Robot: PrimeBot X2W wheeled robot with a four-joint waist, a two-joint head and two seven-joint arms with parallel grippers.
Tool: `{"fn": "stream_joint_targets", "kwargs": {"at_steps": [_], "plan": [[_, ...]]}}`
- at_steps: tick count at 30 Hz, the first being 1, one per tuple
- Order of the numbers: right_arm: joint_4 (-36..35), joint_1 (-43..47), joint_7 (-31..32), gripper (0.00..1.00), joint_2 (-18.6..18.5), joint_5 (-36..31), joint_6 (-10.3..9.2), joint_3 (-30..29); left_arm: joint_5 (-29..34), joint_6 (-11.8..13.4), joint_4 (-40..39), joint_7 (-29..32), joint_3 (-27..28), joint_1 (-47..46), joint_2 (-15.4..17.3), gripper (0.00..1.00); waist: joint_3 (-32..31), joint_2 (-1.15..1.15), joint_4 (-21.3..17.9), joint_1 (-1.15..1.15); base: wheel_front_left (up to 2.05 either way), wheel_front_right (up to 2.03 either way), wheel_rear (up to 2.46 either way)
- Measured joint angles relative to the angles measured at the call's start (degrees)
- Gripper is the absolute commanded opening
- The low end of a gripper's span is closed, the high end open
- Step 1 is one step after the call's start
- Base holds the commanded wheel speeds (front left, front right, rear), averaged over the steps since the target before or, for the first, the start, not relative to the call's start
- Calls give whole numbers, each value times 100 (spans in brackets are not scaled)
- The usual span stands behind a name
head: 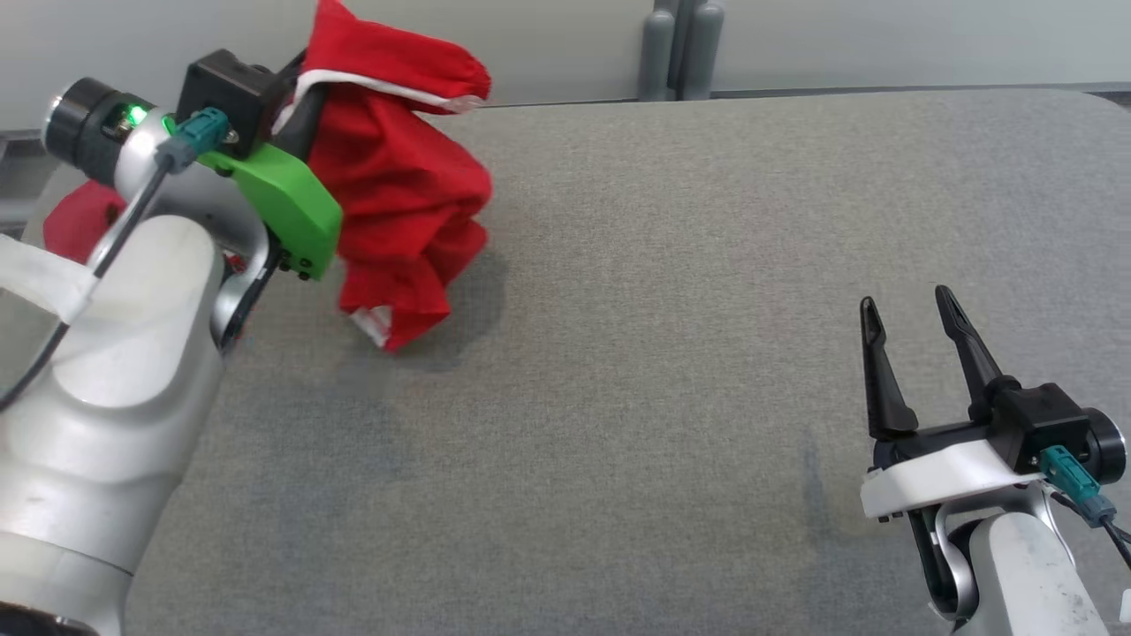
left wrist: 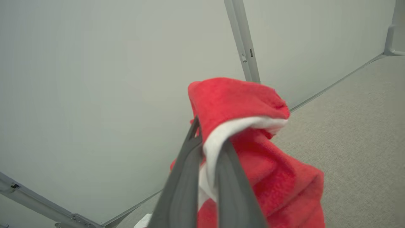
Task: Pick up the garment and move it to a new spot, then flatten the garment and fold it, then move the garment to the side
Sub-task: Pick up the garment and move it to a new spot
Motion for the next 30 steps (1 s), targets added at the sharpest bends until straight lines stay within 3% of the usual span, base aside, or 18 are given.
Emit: {"fn": "stream_joint_targets", "kwargs": {"at_steps": [6, 11, 19, 30], "plan": [[-22, 23, 0, 100, 0, 0, 0, -13, -66, 59, -333, -46, -181, 288, -363, 0, -2, 0, -414, 0, 0, 0, 0], [-41, 30, 0, 100, 0, 16, 0, -2, -227, 198, -279, -190, -322, 623, -886, 0, 71, 0, -693, 0, 0, 0, 0], [-48, -26, 0, 100, 0, 105, 0, 82, -292, 333, 548, -510, -546, 1003, -1524, 0, 324, 0, -976, 0, 0, 0, 0], [8, -118, 0, 100, 0, 202, 0, 260, -590, 339, 1483, -853, -877, 1272, -1890, 0, 606, 1, -1157, 0, 0, 0, 0]]}}
